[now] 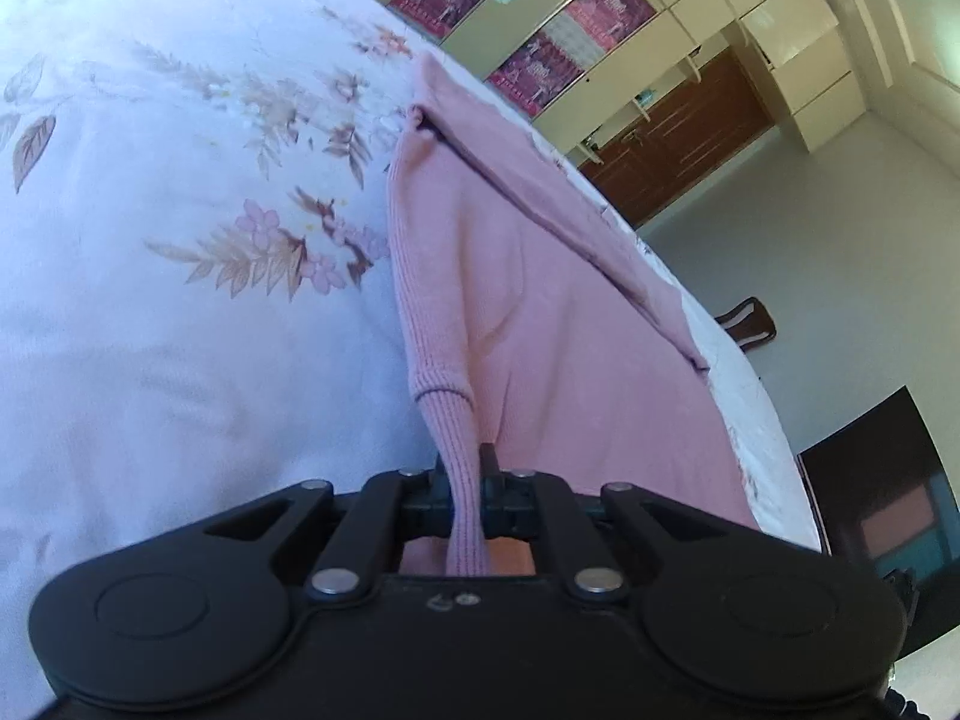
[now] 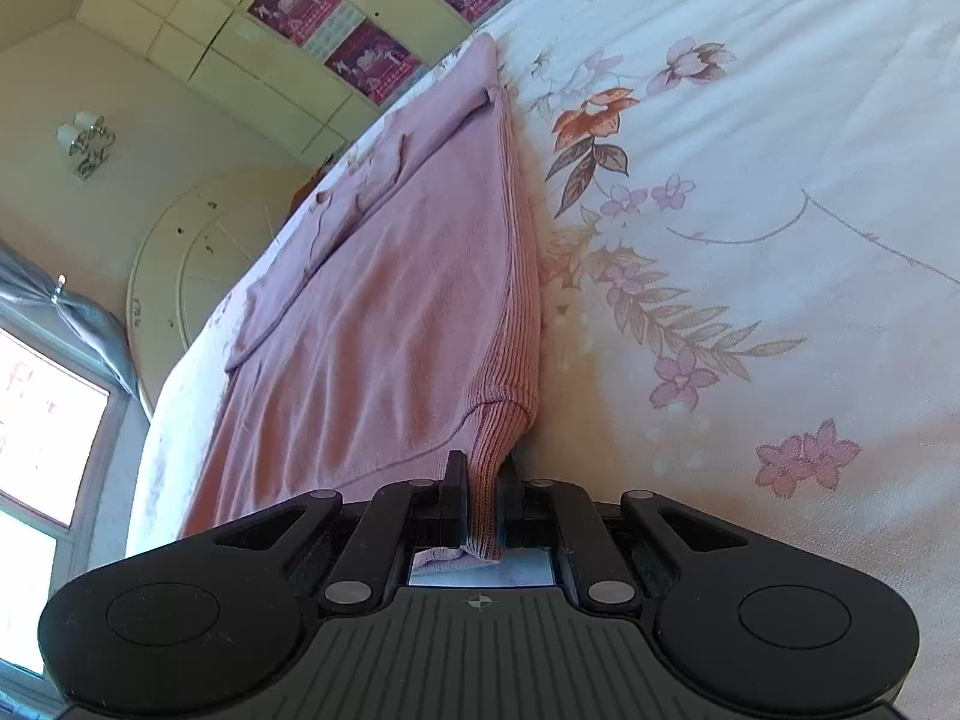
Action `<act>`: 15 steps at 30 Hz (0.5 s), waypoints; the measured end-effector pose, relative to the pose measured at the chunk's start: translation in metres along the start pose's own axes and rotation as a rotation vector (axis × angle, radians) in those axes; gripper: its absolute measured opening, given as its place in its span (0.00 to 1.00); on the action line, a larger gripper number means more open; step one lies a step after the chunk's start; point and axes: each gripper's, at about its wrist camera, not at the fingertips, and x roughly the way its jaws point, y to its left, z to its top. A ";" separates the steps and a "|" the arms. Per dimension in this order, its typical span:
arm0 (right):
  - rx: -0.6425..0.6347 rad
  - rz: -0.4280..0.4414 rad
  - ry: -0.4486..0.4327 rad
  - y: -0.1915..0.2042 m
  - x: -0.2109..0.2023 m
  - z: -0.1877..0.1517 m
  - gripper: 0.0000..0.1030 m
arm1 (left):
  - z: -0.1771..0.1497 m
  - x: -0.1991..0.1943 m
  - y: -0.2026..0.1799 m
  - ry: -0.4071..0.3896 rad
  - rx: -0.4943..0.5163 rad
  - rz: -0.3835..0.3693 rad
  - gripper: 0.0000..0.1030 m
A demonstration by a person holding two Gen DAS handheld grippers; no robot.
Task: Fold small clothes
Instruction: 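Lift the hem with both grippers and fold it over toward the collar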
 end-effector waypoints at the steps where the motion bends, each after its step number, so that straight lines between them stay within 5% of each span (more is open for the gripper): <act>1: 0.000 0.011 -0.023 0.004 -0.006 0.002 0.07 | 0.003 -0.005 -0.002 -0.019 -0.002 -0.017 0.04; 9: -0.187 0.039 -0.112 0.066 -0.036 0.045 0.07 | 0.062 -0.011 -0.048 -0.054 0.129 -0.053 0.04; 13: -0.399 -0.088 -0.066 0.118 -0.015 0.090 0.07 | 0.109 0.012 -0.074 -0.069 0.169 -0.051 0.04; 15: -0.411 -0.086 -0.050 0.131 -0.004 0.117 0.07 | 0.133 0.031 -0.081 -0.063 0.174 -0.040 0.04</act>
